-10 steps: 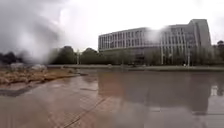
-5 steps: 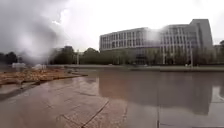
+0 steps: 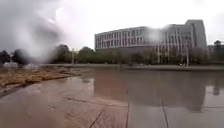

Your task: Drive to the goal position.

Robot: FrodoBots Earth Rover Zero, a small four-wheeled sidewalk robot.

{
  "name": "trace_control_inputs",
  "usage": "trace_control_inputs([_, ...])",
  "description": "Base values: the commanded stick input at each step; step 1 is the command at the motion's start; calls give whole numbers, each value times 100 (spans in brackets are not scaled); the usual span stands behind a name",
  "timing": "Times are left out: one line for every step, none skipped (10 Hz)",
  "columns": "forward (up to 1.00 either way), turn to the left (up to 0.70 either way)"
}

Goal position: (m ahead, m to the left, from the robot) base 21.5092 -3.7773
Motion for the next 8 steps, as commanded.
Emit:
trace_control_inputs([70, 0])
trace_control_inputs([70, 0])
trace_control_inputs([70, 0])
trace_control_inputs([70, 0])
trace_control_inputs([70, 0])
trace_control_inputs([70, -8])
trace_control_inputs([70, -29])
trace_control_inputs([70, -32])
